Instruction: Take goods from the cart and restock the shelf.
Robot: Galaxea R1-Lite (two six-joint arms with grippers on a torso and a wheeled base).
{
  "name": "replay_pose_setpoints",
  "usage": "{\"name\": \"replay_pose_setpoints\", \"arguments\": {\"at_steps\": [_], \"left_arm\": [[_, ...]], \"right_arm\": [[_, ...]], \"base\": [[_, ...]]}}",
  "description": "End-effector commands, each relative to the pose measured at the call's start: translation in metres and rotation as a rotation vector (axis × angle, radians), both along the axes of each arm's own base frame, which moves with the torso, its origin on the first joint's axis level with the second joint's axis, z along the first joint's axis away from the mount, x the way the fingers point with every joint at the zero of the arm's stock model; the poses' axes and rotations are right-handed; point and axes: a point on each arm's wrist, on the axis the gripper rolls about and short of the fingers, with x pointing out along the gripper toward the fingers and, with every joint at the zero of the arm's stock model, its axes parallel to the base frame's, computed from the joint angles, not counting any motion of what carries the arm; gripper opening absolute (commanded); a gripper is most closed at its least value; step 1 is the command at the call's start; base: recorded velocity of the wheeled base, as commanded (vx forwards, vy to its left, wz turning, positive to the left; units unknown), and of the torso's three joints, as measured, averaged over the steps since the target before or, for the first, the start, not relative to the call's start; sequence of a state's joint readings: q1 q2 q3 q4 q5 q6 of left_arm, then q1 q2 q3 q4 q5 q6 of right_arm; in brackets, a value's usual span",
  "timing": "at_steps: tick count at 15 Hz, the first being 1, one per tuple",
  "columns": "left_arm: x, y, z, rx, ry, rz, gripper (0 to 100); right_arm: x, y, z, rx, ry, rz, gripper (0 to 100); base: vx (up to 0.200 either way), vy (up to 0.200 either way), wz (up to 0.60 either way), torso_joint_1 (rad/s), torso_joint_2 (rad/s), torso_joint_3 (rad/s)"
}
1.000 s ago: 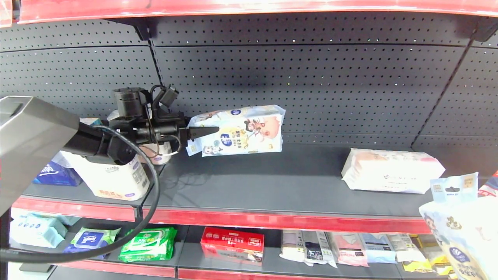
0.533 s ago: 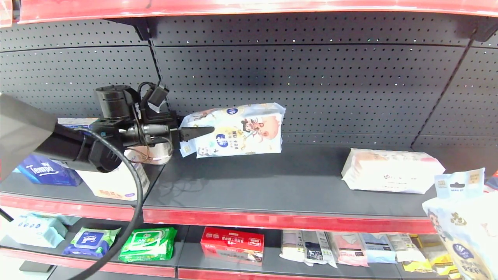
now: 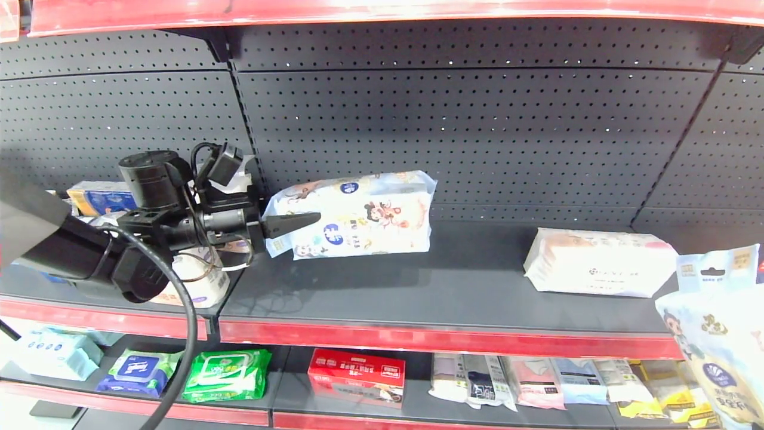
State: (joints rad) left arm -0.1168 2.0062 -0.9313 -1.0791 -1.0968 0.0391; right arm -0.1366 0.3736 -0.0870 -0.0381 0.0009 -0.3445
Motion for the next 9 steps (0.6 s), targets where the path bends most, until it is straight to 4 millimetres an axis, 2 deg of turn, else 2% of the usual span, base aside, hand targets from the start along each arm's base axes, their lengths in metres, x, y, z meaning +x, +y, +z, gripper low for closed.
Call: {"name": "replay_pose_setpoints", "arguments": {"at_steps": [1, 5, 8, 9], "left_arm": [[-0.007, 0.001, -0.01, 0.003, 0.022, -0.007, 0], [-0.018, 0.003, -0.025, 0.008, 0.048, -0.018, 0], [-0.016, 0.007, -0.053, 0.032, 0.026, -0.012, 0], [-0.019, 0.007, -0.056, 0.033, 0.032, -0.013, 0]], "right_arm": [[0.003, 0.0, 0.007, 0.001, 0.003, 0.002, 0], [0.009, -0.001, 0.017, 0.008, 0.008, 0.024, 0], [0.013, -0.001, 0.028, 0.009, -0.001, 0.028, 0], [0.016, -0.001, 0.031, 0.013, 0.004, 0.029, 0]], "base": [[0.0, 0.0, 0.0, 0.0, 0.0, 0.0], [0.0, 0.0, 0.0, 0.0, 0.0, 0.0], [0.0, 0.0, 0.0, 0.0, 0.0, 0.0], [0.0, 0.0, 0.0, 0.0, 0.0, 0.0]]}}
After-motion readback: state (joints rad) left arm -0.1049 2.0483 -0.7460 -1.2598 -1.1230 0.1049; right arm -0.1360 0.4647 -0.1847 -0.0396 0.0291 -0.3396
